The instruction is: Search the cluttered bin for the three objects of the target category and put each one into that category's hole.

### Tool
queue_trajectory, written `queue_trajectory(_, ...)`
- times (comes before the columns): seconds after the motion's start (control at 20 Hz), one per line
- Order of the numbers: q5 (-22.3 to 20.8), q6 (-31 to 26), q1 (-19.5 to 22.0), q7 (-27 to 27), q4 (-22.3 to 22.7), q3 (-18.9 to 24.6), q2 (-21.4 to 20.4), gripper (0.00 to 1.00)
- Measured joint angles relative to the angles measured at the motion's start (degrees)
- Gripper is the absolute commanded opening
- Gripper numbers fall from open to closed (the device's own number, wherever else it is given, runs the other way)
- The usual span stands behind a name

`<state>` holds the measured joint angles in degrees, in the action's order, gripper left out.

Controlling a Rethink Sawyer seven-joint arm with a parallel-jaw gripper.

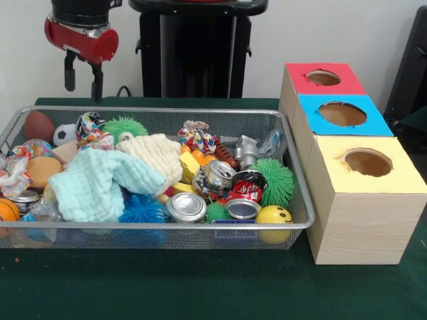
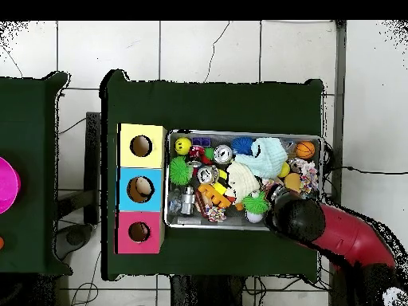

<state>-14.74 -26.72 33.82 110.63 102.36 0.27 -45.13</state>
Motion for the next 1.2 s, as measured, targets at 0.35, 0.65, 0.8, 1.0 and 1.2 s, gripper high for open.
queue_trajectory(0.35, 0.01, 0.43, -3.48, 0.0, -0.01, 0.05, 2.37, 1.0)
queue_trajectory(0.65, 0.02, 0.63, -5.42, 0.0, -0.17, 0.06, 4.11, 1.0)
queue_trajectory(0.8, 0.04, 0.63, -6.29, 0.0, -0.68, 0.06, 5.09, 1.0)
queue_trajectory(1.0, 0.05, 0.63, -7.23, 0.0, -1.36, 0.05, 5.87, 1.0)
queue_trajectory(1.2, 0.09, 0.63, -8.3, 0.0, -2.3, 0.05, 6.79, 1.0)
